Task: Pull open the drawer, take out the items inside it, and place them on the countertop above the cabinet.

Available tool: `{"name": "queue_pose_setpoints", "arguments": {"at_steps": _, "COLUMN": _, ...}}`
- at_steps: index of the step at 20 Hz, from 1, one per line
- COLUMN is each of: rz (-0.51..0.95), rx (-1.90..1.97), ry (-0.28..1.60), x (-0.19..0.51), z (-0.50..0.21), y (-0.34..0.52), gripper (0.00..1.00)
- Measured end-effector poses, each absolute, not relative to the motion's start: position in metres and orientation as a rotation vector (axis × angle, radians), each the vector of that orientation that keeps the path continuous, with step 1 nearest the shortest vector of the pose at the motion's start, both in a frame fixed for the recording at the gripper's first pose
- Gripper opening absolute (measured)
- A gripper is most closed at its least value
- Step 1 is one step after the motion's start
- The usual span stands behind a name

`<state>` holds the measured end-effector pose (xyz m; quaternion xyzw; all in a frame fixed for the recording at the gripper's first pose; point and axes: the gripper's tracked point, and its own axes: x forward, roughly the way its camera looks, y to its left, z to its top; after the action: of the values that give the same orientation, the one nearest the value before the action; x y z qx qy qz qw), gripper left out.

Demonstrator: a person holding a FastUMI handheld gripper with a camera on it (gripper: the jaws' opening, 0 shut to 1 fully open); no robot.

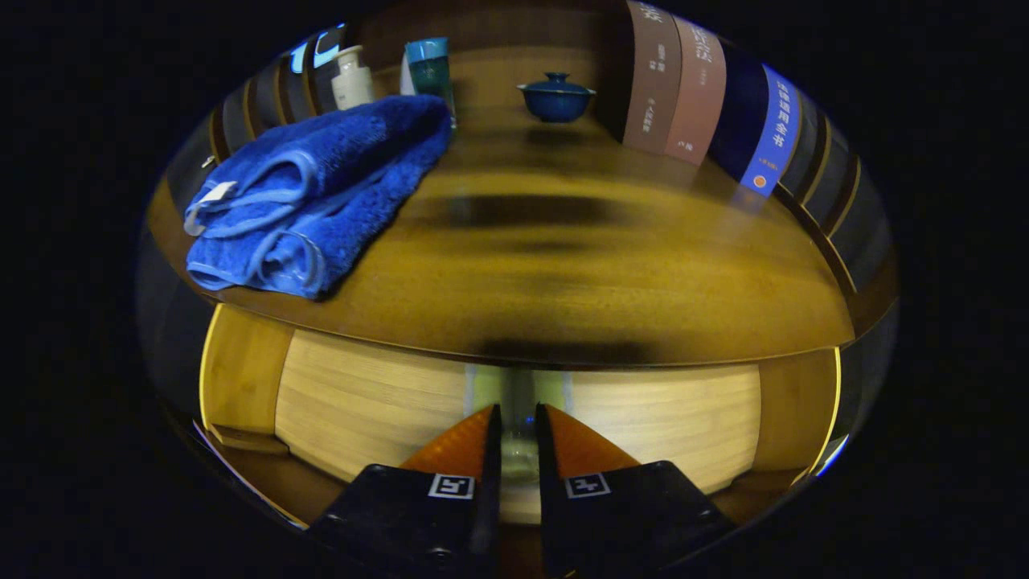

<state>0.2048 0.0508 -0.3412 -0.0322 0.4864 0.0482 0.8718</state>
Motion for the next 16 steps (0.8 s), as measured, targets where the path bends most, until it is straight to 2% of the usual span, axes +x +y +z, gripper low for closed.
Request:
{"name": "queue_pose_setpoints", "arguments": {"at_steps": 2, "rz": 0.149, "rx": -0.080, "ry": 1.020, "x": 0.197, "z": -0.341, "y": 0.059, "gripper": 0.17}}
{"name": "queue_pose_setpoints", "arguments": {"at_steps": 9, "rz": 0.103, "rx": -0.024, "ry": 1.029, "x": 0.182, "z": -0.333, "y": 0.045, "gripper": 0.17}}
{"name": "queue_pose_setpoints", "arguments": {"at_steps": 16, "rz": 0.136, "rx": 0.057, "ry": 0.955, "x": 0.153, "z": -0.266, "y": 0.050, "gripper": 0.17}}
